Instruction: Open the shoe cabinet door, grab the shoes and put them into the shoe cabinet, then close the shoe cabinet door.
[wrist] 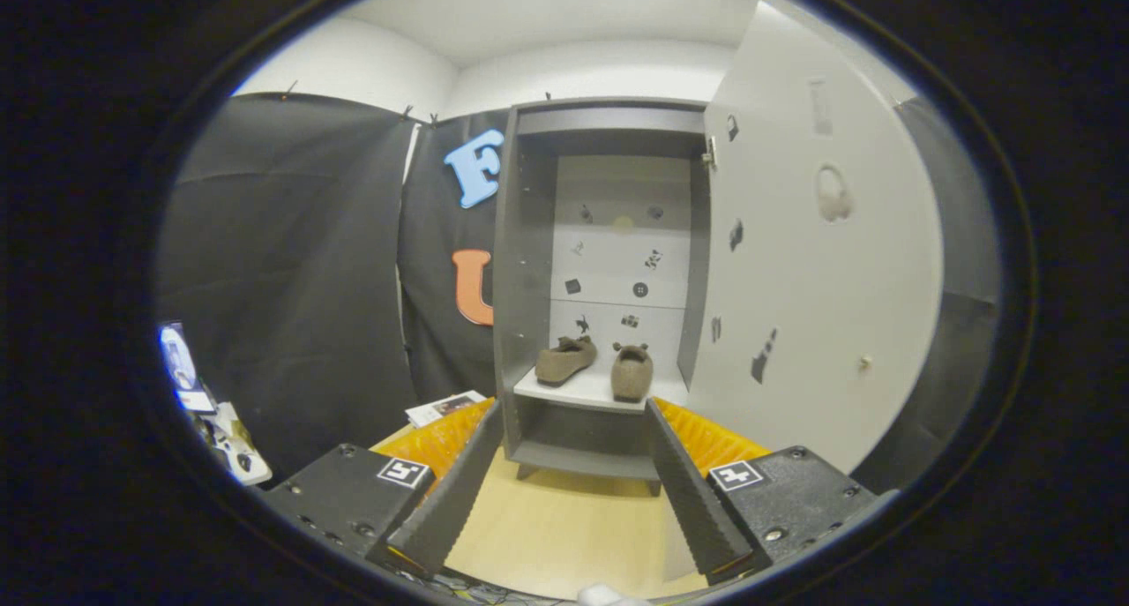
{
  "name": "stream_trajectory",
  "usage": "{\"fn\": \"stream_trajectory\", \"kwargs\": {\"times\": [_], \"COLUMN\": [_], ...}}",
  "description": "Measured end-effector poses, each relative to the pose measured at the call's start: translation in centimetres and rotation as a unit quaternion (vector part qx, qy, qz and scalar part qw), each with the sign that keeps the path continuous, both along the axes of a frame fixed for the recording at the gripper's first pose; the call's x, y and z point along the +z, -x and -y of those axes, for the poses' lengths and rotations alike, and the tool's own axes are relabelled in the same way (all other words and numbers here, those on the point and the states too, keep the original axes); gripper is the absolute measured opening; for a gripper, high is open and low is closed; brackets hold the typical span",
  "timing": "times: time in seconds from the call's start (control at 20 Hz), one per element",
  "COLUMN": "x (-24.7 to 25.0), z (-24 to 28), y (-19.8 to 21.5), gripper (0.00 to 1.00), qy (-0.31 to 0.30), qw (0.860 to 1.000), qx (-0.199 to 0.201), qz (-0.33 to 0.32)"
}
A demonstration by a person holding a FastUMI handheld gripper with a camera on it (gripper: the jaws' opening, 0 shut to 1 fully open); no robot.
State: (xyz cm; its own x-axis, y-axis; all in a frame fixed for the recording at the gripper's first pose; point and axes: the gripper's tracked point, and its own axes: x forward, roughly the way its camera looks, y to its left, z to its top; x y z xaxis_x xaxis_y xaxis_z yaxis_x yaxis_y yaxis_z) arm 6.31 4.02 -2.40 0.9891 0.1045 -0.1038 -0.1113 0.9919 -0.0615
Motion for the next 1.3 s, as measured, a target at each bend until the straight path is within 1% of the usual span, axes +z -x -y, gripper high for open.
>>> {"fn": "stream_trajectory", "kwargs": {"times": [0.1,0.2,0.35,0.55,0.75,0.85,1.0,1.1,1.3], "x": [0.0,-0.2,0.5,1.1,1.6,1.0,0.6,0.3,-0.1], "z": [2.8,6.4,11.0,18.2,23.5,25.1,26.8,27.0,25.0], "y": [3.3,5.7,7.0,7.6,6.2,4.9,2.0,-0.1,-2.0], "gripper": [1.00,1.00,1.00,1.00,1.00,1.00,1.00,1.00,1.00], "qy": [0.000,-0.003,-0.023,-0.028,-0.034,-0.035,-0.039,-0.040,-0.033], "qw": [1.000,0.999,0.998,0.995,0.994,0.995,0.996,0.997,0.999], "qx": [-0.011,-0.036,-0.065,-0.091,-0.102,-0.097,-0.081,-0.062,-0.007], "qz": [0.002,0.002,0.003,0.009,0.015,0.011,-0.003,-0.011,-0.013]}}
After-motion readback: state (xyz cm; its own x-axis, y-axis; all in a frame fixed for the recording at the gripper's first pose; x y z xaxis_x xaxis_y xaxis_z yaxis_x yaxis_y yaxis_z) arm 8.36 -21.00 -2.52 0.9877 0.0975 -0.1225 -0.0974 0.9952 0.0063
